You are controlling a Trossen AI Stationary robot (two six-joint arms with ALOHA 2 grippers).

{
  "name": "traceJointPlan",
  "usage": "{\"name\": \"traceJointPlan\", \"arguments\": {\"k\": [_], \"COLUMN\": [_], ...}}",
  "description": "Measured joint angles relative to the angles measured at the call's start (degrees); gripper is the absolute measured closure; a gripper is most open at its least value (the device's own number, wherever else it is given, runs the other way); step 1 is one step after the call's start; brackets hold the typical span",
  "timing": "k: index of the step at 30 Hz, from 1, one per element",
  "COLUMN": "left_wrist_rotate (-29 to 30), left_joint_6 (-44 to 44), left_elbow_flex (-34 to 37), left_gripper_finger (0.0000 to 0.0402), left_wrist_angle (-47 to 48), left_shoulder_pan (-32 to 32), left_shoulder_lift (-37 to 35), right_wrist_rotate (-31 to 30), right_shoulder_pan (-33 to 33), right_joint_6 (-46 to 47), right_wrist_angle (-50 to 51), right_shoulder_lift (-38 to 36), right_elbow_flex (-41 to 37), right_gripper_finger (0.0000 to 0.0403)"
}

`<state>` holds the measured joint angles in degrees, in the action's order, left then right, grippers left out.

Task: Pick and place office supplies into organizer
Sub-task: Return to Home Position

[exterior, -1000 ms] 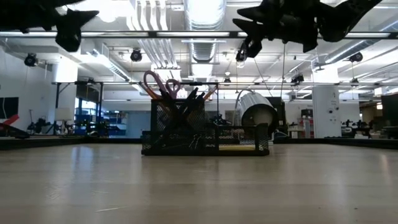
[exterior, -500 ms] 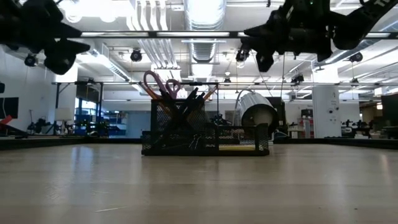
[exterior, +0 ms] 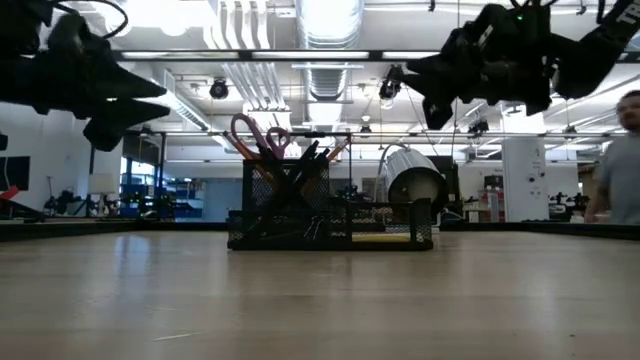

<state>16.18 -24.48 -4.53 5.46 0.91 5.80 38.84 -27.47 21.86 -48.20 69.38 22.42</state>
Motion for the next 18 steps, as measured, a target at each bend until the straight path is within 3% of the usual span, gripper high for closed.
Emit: {"name": "traceJointPlan", "arguments": {"k": [5, 14, 16, 18], "left_wrist_rotate": [-8.39, -8.41, -8.39, -8.38], "left_joint_6": [0.87, 2.55, 2.48, 2.46], "left_elbow_flex": [3.21, 3.29, 3.29, 3.31], "left_gripper_finger": [0.0252, 0.0252, 0.0252, 0.0252], "left_wrist_angle": [-5.58, -5.58, -5.56, -5.65], "left_shoulder_pan": [0.00, 0.00, 0.00, 0.00], "left_shoulder_lift": [0.02, 0.73, 0.64, 0.39], "right_wrist_rotate": [-0.03, -0.41, -3.12, -8.88], "right_shoulder_pan": [0.12, 2.81, 5.53, 7.94], "right_joint_6": [1.33, 4.78, 3.76, 1.25], "right_wrist_angle": [-7.15, -14.70, -17.13, -12.65], "right_shoulder_lift": [0.00, -1.71, -5.22, -9.73], "right_elbow_flex": [-5.07, -10.45, -10.98, -12.22], "right_gripper_finger": [0.0304, 0.0309, 0.0312, 0.0315]}}
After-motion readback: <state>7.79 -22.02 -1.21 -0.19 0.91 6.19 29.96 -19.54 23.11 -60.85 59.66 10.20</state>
